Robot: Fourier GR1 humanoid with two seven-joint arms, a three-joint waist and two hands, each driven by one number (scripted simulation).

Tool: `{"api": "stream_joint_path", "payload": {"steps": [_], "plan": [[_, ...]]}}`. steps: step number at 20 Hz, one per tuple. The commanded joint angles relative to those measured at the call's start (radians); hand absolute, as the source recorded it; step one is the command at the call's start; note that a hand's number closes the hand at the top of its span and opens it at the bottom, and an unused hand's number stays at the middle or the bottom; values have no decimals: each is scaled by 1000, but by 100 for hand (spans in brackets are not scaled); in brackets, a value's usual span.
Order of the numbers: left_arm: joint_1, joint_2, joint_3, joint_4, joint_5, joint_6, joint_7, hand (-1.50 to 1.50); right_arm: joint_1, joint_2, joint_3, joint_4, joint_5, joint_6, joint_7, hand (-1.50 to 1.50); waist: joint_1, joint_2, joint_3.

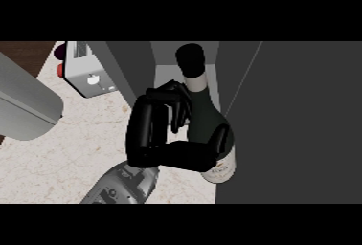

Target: Pick up the wine, place it into the cabinet and close the cabinet

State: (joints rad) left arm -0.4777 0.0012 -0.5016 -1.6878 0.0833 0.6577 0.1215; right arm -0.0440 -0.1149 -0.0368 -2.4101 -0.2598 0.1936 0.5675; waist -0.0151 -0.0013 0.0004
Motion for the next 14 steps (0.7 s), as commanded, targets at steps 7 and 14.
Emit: {"api": "stream_joint_path", "payload": {"steps": [7, 14], "plan": [[-67, -1, -35, 158, 36, 90, -90, 150, 9, 0, -16, -120, -75, -20, 51, -150, 2, 1, 0], [-61, -1, 7, 235, 199, 85, -237, 150, 38, -18, -36, -137, -114, 9, 61, -150, -4, 1, 0]]}}
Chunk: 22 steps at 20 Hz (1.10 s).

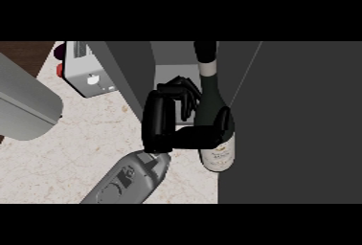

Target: Pick up the wine, place it into the cabinet and close the cabinet

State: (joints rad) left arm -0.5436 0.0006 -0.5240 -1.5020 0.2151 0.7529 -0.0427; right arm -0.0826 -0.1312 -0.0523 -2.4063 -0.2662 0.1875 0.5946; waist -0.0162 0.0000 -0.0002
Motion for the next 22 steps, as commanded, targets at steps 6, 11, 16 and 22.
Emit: {"api": "stream_joint_path", "payload": {"steps": [6, 11, 16, 22], "plan": [[28, -1, -21, 98, 82, 15, -147, 150, 62, 13, 5, -166, -76, -22, 57, -150, 4, -2, 0], [61, 0, -13, 182, 33, -8, -201, 150, 31, 15, 17, -103, -37, -14, 18, -150, 9, -1, 0], [40, 0, -7, 255, 57, 6, -287, 150, 52, -12, -29, -196, -112, -37, 102, -150, -2, -2, 0], [68, -1, 63, 317, 94, -43, -371, 150, 61, 36, 63, -172, -13, -41, 53, -150, 2, -1, 0]]}}
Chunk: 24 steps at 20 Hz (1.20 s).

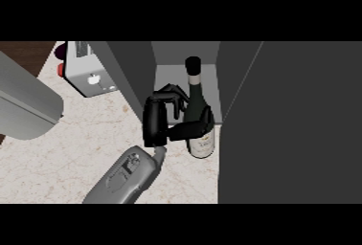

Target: Pick up the wine, place it into the cabinet and close the cabinet

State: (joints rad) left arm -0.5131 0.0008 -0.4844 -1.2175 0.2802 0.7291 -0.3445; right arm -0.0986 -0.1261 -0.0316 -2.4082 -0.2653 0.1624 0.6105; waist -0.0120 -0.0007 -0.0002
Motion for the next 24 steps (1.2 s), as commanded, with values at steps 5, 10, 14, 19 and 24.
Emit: {"api": "stream_joint_path", "payload": {"steps": [5, 10, 14, 19, 24], "plan": [[10, 48, 90, 30, 62, -71, -61, 150, 61, -35, -90, -140, -135, 23, 41, -150, 3, -2, 0], [-89, 13, 168, 182, 80, -117, -89, 150, 31, 19, -7, -110, -43, -17, 37, -150, 0, 1, 0], [-148, 31, 187, 200, 85, -141, -4, 150, 85, 21, -1, -162, -49, -4, 21, -150, -5, 0, 0], [-214, 0, 228, 308, 85, -137, -18, 150, 84, 2, -35, -121, -105, 26, 10, -150, -5, 1, 0], [-306, 0, 244, 463, 121, -144, -68, 150, 86, 11, -39, -83, -109, 40, -13, -150, -14, 4, 0]]}}
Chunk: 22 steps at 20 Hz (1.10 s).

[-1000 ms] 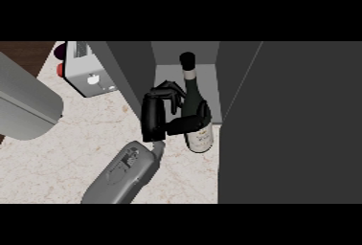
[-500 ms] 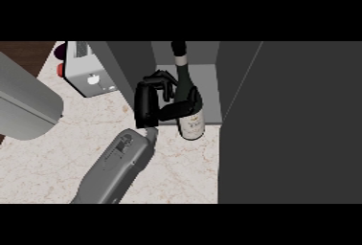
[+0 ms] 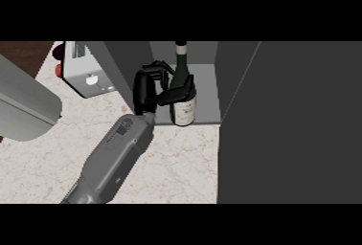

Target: Pick up the wine, place it into the cabinet and close the cabinet

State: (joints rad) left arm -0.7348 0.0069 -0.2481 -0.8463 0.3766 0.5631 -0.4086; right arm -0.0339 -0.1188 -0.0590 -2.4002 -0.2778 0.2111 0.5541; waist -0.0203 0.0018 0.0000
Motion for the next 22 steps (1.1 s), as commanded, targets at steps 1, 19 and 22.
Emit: {"api": "stream_joint_path", "payload": {"steps": [1, 19, 22], "plan": [[-119, -7, -2, 152, 86, 24, -65, 150, -17, 19, 45, -78, -44, -26, 55, -150, -17, 5, -1], [-342, -7, 176, 486, 53, -7, -217, 150, -14, 1, 15, -147, -86, -35, 104, -150, -21, 4, -1], [-355, 7, 244, 536, 95, -38, -267, 150, 0, 1, -31, -58, -111, 9, 10, -150, -30, 12, 0]]}}
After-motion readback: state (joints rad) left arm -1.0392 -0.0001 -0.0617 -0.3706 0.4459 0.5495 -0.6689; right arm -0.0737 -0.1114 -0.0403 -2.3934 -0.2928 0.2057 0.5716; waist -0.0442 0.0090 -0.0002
